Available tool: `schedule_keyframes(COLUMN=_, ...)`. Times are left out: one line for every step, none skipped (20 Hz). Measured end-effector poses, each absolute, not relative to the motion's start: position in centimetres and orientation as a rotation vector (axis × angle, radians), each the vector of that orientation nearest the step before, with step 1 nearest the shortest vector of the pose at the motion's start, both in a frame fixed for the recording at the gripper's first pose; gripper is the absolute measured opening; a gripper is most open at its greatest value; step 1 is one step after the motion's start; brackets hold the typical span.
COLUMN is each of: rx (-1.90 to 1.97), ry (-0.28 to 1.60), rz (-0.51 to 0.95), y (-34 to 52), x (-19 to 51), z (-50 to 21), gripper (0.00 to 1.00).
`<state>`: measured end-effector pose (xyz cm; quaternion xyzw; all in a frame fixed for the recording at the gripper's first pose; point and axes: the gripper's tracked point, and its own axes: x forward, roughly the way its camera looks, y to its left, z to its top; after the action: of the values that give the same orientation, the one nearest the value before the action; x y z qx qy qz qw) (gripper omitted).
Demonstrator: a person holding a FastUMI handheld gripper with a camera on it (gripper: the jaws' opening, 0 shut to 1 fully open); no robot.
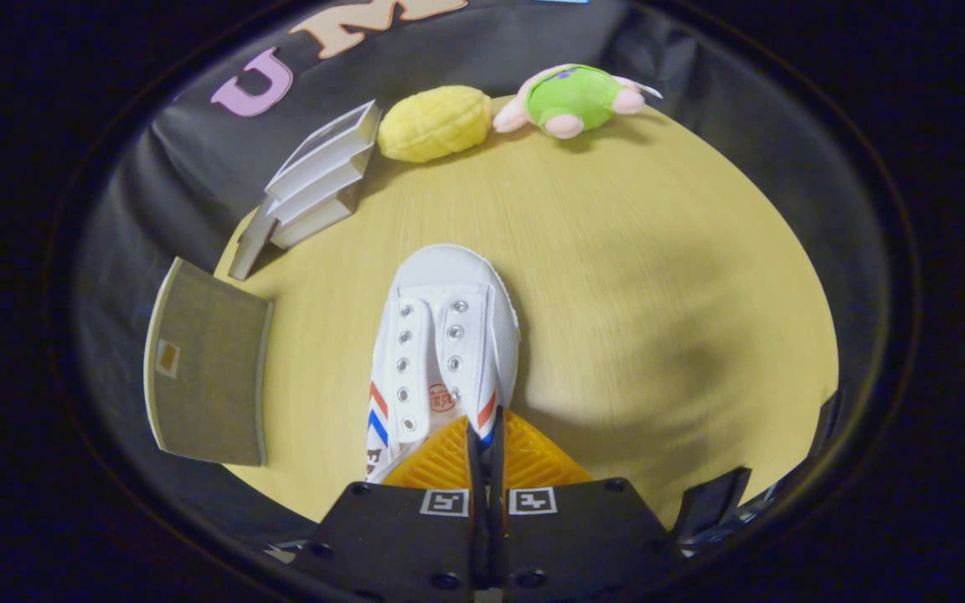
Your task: Open the storage box then place both shoes into the box .Put the left shoe in first, then the right shoe, with the right side of both shoes facing outward in a uniform manner.
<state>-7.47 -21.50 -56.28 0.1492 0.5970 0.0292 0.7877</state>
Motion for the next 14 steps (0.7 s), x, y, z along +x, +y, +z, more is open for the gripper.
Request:
schedule_keyframes(rx=0.331, ry=1.277, rz=0.059, y=-21.1, x=-7.4, z=-55.5, gripper=0.04)
schedule_keyframes(rx=0.334, ry=1.257, rz=0.053, y=-21.0, x=-7.1, z=-54.7, gripper=0.04)
schedule_keyframes(rx=0.335, ry=1.245, rz=0.047, y=-20.7, x=-6.7, z=-53.7, gripper=0.04)
schedule_keyframes(rx=0.343, ry=1.235, rz=0.044, y=-20.3, x=-6.4, z=-52.8, gripper=0.04)
schedule_keyframes(rx=0.356, ry=1.225, rz=0.039, y=-19.8, x=-6.2, z=-52.0, gripper=0.04)
schedule_keyframes(rx=0.37, ry=1.218, rz=0.036, y=-19.2, x=-6.0, z=-51.1, gripper=0.04)
schedule_keyframes(rx=0.381, ry=1.215, rz=0.037, y=-18.4, x=-6.0, z=-50.2, gripper=0.04)
schedule_keyframes(rx=0.389, ry=1.205, rz=0.036, y=-17.8, x=-5.9, z=-49.2, gripper=0.04)
schedule_keyframes(rx=0.388, ry=1.204, rz=0.042, y=-17.1, x=-5.8, z=-48.5, gripper=0.04)
schedule_keyframes(rx=0.388, ry=1.199, rz=0.043, y=-16.3, x=-5.8, z=-47.8, gripper=0.04)
schedule_keyframes(rx=0.386, ry=1.198, rz=0.049, y=-15.5, x=-5.9, z=-47.1, gripper=0.04)
schedule_keyframes(rx=0.387, ry=1.193, rz=0.057, y=-14.6, x=-5.8, z=-46.5, gripper=0.04)
schedule_keyframes(rx=0.393, ry=1.191, rz=0.063, y=-13.6, x=-5.8, z=-45.9, gripper=0.04)
schedule_keyframes(rx=0.398, ry=1.192, rz=0.074, y=-12.5, x=-5.8, z=-45.3, gripper=0.04)
